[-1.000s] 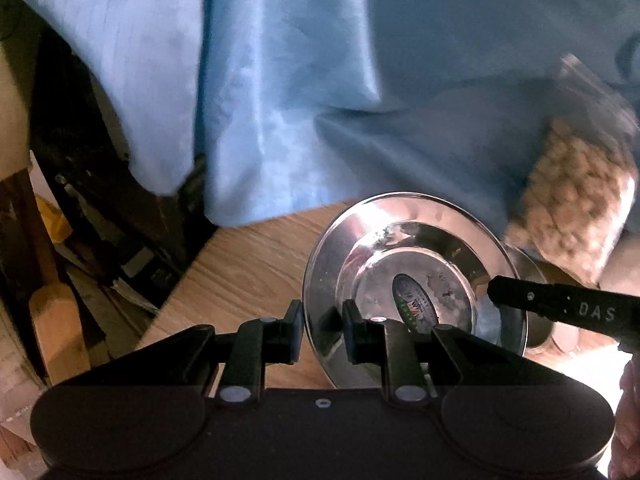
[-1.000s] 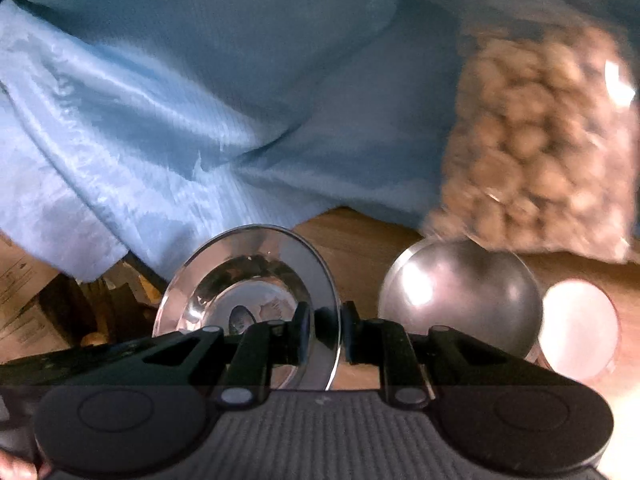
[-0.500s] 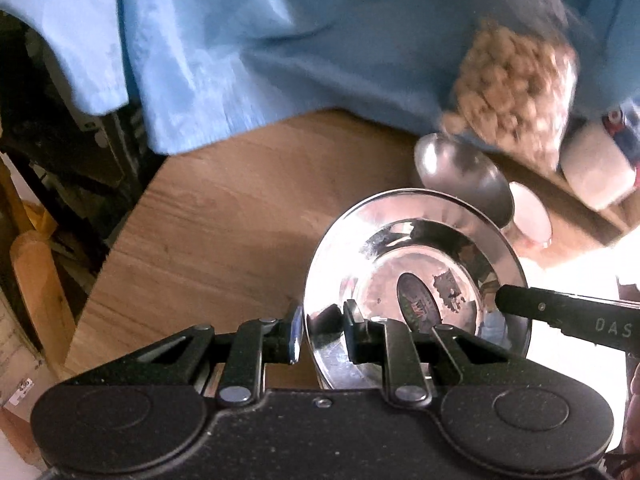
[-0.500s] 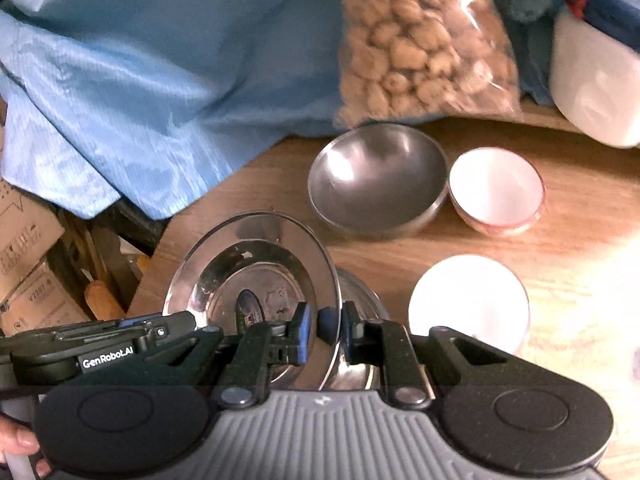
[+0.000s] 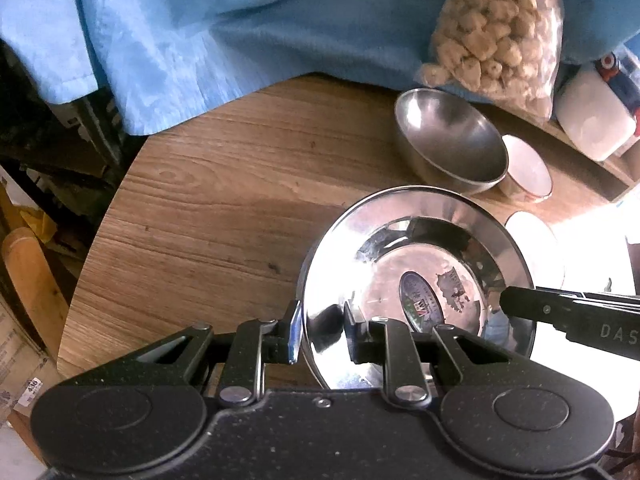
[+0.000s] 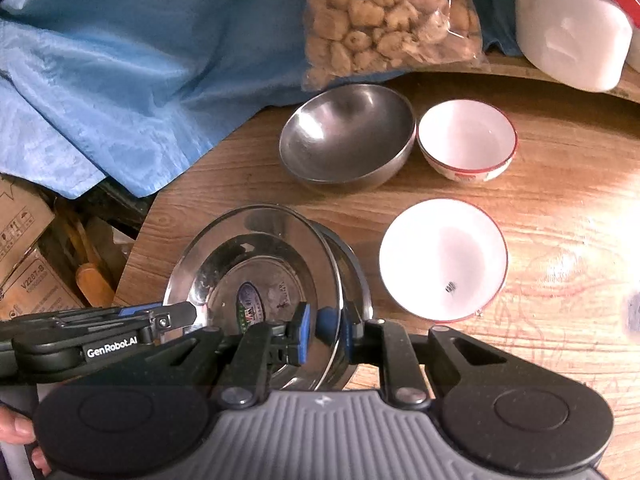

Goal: Organize plates and bowls
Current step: 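Lower the small logo plate into the stacked plates and open both grippers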

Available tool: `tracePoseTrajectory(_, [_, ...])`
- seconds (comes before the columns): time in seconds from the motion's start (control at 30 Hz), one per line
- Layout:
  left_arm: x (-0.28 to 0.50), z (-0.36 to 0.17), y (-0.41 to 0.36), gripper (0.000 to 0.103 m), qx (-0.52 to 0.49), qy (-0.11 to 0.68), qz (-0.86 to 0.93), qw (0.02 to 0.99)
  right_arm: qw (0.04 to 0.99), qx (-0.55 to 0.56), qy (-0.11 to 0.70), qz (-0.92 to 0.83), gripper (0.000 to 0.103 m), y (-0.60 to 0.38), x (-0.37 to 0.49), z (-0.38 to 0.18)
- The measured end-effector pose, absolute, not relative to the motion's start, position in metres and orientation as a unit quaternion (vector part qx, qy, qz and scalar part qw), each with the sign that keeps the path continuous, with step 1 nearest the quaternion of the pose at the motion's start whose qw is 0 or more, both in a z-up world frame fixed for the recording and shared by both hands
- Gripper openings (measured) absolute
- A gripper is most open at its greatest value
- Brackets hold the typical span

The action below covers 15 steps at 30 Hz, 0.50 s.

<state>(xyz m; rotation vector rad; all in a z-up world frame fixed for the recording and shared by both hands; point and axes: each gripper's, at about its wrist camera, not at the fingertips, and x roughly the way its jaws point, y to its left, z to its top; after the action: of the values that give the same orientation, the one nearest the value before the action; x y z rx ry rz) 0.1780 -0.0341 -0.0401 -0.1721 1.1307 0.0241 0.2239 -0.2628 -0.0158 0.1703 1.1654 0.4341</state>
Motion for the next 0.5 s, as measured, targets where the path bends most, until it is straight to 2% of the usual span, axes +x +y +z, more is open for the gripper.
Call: tracePoseTrajectory(0.5, [0.187,-0.051,-0.042,0.024,-0.059,0.552,0.031,0.831,0.794,0.077,0.566,0.209,0.021,-0.26,0.224,-0.031])
